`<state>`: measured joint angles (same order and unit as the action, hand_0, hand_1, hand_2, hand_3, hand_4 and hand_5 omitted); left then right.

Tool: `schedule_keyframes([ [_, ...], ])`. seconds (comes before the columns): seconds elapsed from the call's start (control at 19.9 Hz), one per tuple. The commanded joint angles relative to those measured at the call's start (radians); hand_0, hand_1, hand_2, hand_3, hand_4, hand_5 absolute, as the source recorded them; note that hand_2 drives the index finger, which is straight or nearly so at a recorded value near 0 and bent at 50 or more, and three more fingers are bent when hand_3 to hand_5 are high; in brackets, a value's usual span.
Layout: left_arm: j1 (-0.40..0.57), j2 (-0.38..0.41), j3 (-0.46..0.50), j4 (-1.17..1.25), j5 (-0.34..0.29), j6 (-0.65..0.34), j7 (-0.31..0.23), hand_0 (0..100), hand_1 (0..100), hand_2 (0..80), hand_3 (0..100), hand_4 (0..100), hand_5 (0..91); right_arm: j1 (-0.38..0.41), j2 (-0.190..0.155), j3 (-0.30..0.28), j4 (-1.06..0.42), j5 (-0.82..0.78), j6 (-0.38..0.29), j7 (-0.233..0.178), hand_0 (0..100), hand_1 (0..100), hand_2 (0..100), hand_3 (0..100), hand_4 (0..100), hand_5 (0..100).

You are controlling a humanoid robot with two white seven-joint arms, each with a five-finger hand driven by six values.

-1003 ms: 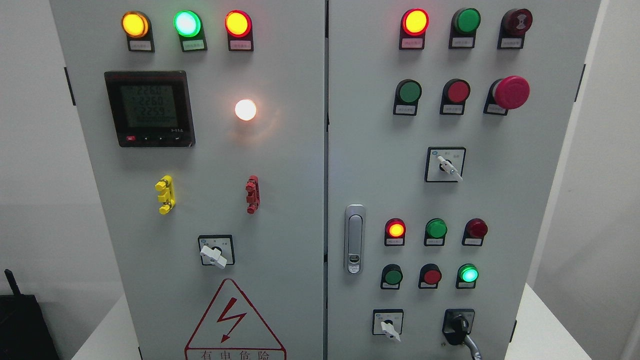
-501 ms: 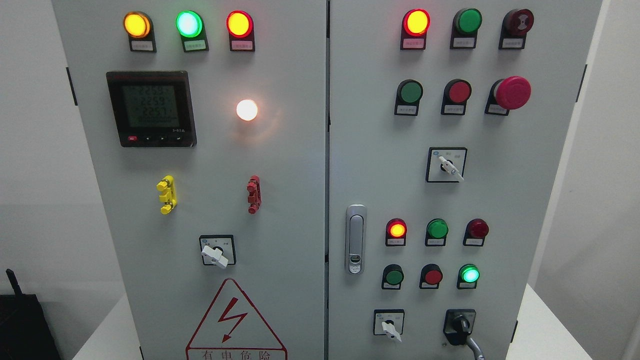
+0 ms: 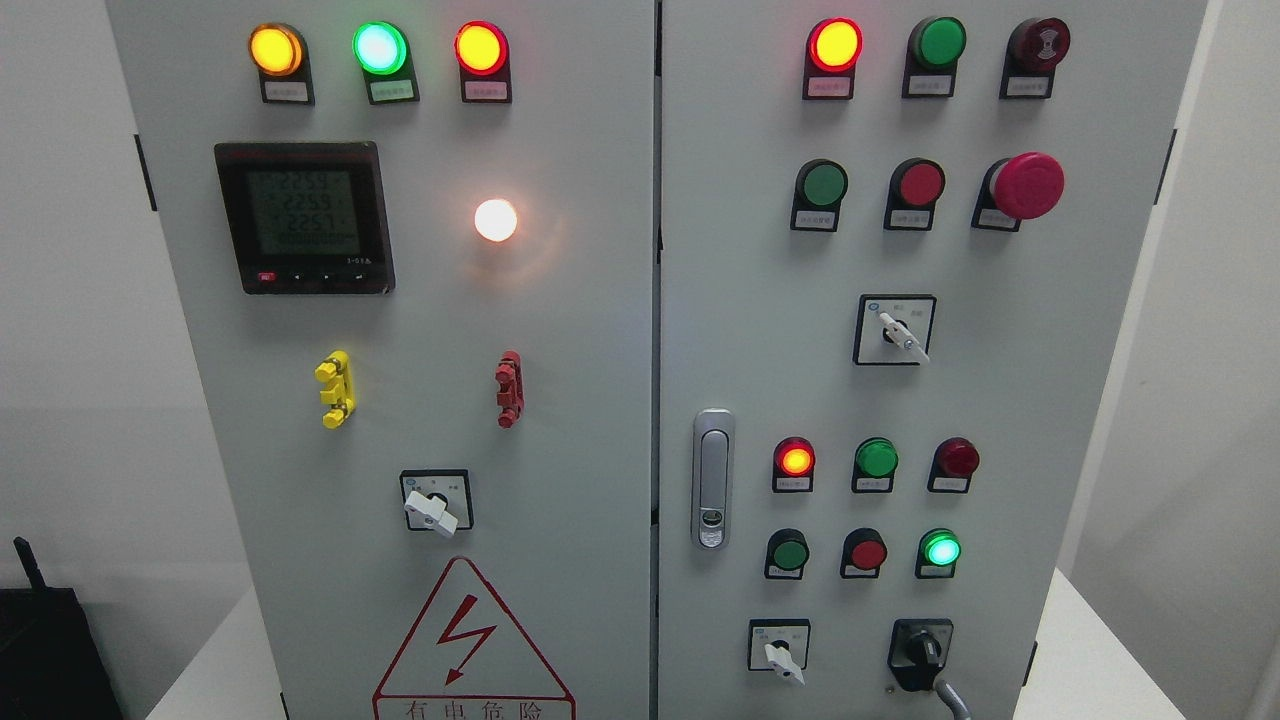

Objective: Trip black knob to open circuit

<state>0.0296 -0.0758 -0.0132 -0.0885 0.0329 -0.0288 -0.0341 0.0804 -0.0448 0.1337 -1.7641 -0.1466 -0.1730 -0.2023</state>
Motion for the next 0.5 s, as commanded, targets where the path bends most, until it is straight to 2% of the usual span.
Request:
schedule_keyframes([
  [0.0, 0.0, -0.001, 0.001, 0.001, 0.002, 0.001, 0.0, 12, 39, 0.0, 0, 0, 0.0, -0.002, -0.001, -0.008, -0.034, -0.001, -0.016, 0.006, 87, 87, 0, 100, 100, 92],
  [0.1, 0.0, -0.001, 0.001, 0.001, 0.002, 0.001, 0.0, 12, 39, 0.0, 0, 0, 0.0, 0.007, 0.0, -0.008, -0.041, -0.001, -0.016, 0.006, 88, 88, 0, 100, 100, 91],
  [0.25, 0.0, -0.002, 0.001, 0.001, 0.002, 0.0, 0.0, 12, 39, 0.0, 0, 0, 0.0, 0.032, 0.003, -0.008, -0.069, -0.001, -0.022, 0.004, 95, 90, 0, 100, 95, 88],
  [0.35, 0.0, -0.001, 0.001, 0.001, 0.002, 0.001, 0.0, 12, 39, 0.0, 0, 0, 0.0, 0.044, 0.006, -0.009, -0.078, -0.001, -0.025, 0.003, 95, 84, 0, 100, 91, 85],
  [0.4, 0.0, -0.001, 0.001, 0.001, 0.002, 0.001, 0.0, 12, 39, 0.0, 0, 0, 0.0, 0.054, 0.008, -0.009, -0.083, -0.001, -0.028, 0.003, 90, 76, 0, 100, 88, 81],
  [0.45, 0.0, -0.001, 0.001, 0.001, 0.002, 0.001, 0.0, 12, 39, 0.0, 0, 0, 0.0, 0.065, 0.008, -0.009, -0.092, -0.001, -0.031, 0.001, 84, 65, 0, 98, 84, 78],
])
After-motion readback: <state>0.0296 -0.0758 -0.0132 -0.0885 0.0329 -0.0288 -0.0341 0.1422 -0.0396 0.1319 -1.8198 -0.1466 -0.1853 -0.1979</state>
